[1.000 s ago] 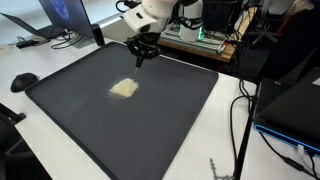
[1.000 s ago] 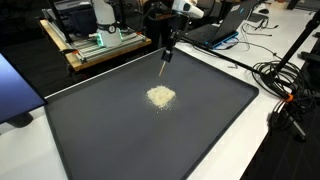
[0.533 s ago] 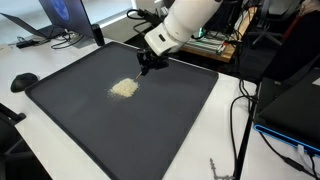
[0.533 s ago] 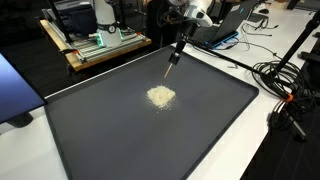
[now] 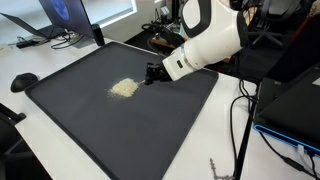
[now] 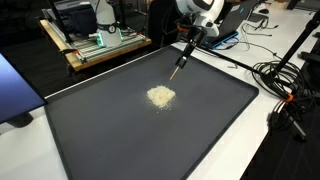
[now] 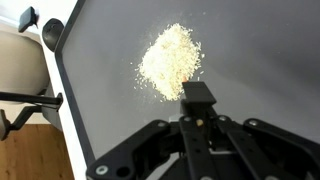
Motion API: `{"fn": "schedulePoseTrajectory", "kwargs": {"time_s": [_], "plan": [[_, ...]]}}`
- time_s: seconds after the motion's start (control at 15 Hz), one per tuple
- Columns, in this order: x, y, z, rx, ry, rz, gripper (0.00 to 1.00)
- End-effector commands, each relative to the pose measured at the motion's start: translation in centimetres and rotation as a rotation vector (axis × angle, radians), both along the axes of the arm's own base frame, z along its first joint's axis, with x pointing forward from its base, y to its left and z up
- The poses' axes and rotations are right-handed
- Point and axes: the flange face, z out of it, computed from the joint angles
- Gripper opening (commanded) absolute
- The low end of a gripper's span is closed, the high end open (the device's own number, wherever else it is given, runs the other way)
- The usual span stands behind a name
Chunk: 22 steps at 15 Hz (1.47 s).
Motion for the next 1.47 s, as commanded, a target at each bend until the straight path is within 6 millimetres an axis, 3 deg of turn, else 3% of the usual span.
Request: {"fn": "schedulePoseTrajectory", "kwargs": {"time_s": [0.0, 0.33, 0.6, 0.93, 1.4], "plan": [[1.4, 1.8, -2.3, -0.09, -0.03, -0.029, 0.03], [2.4, 2.8, -4.6, -0.159, -0.037, -0.079, 0.03], [3.8, 2.5, -4.0, -0.156, -0.042, -0.113, 0.03], [6.2, 1.1, -1.3, -0.081, -0.017, -0.117, 0.03], [10.5, -4.1, 3.4, 0.102, 0.059, -0.102, 0.03]]}}
